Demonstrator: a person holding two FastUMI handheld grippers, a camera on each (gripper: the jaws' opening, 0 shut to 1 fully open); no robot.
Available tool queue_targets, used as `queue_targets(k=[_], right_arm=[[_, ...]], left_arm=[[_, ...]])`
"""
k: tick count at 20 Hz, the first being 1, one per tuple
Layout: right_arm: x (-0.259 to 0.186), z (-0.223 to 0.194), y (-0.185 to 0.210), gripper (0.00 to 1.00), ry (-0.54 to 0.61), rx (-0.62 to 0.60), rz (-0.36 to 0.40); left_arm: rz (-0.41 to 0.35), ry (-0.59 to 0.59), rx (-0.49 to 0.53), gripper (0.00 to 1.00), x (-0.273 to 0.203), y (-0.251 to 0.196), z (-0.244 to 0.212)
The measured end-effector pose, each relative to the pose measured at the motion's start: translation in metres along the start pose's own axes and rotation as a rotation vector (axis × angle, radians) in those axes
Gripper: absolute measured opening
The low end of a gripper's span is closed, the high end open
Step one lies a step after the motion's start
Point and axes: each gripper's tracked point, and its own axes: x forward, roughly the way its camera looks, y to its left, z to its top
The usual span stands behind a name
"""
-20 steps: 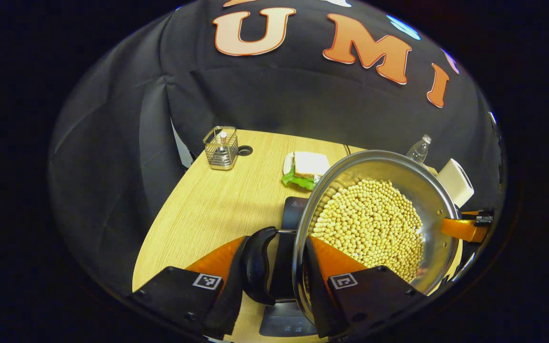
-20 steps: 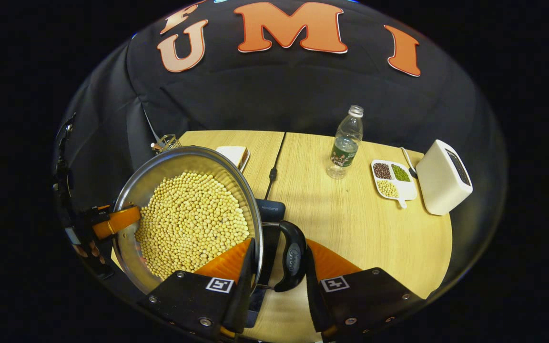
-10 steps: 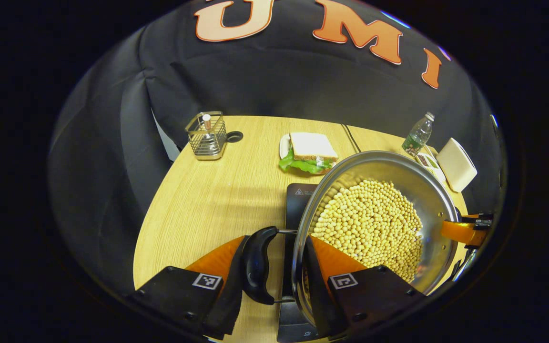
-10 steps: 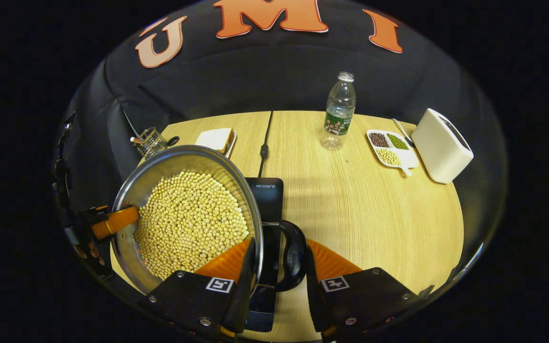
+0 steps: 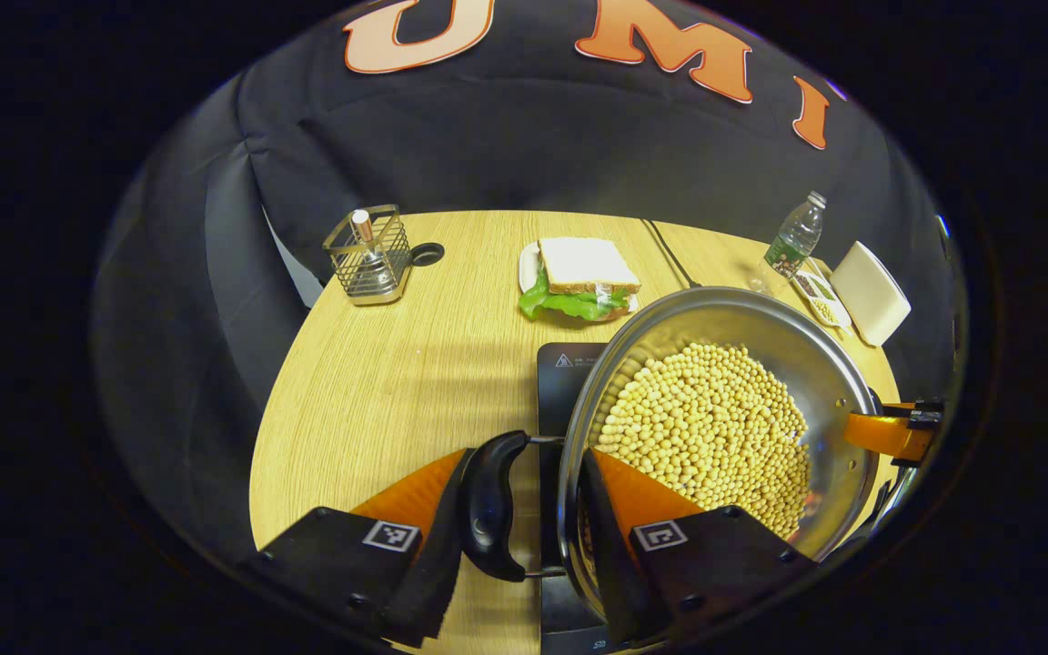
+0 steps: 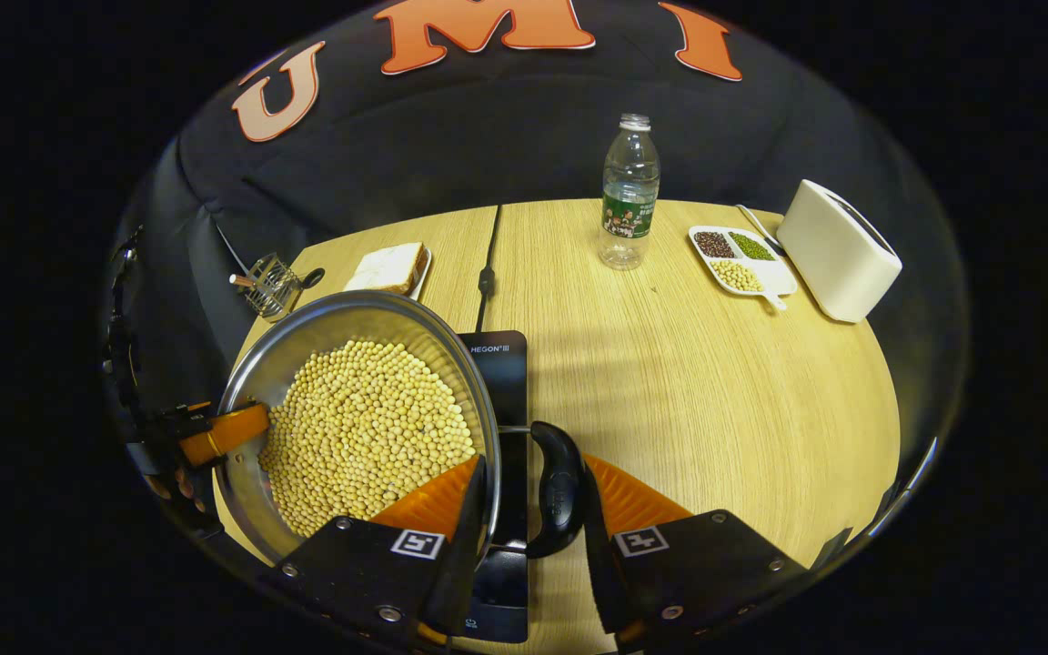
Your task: First push the handle of the pot to place it horizontally, then grasp the pot with both hands and set it on the induction cooktop.
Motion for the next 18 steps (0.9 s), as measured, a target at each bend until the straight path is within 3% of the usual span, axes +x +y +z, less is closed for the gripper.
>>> queue_targets(k=[6,7,9,10,11,18], right_arm=[[-0.005,-0.006,-0.005,0.66,-0.059,-0.023,-0.024],[-0.008,-0.011,-0.007,0.72,-0.081,-0.033,-0.02],[-0.027,-0.003,-0.015,0.83,-0.134,-0.053,-0.009],[-0.037,0.002,-0.018,0.85,-0.167,-0.055,-0.005],[-0.043,0.01,-0.021,0.87,-0.202,-0.056,-0.005],[-0.084,0.042,-0.059,0.86,-0.391,-0.073,0.02]], left_arm=[[0.064,0.014,-0.043,0.88,-0.002,0.008,-0.013],[0.064,0.006,-0.048,0.83,-0.007,0.012,-0.011],[0.064,-0.022,-0.043,0.98,-0.016,0.016,-0.005],[0.063,-0.047,-0.041,0.89,-0.021,0.016,0.0],[0.067,-0.07,-0.041,0.93,-0.028,0.016,0.003],[0.166,-0.198,-0.049,0.92,-0.078,0.013,0.035]])
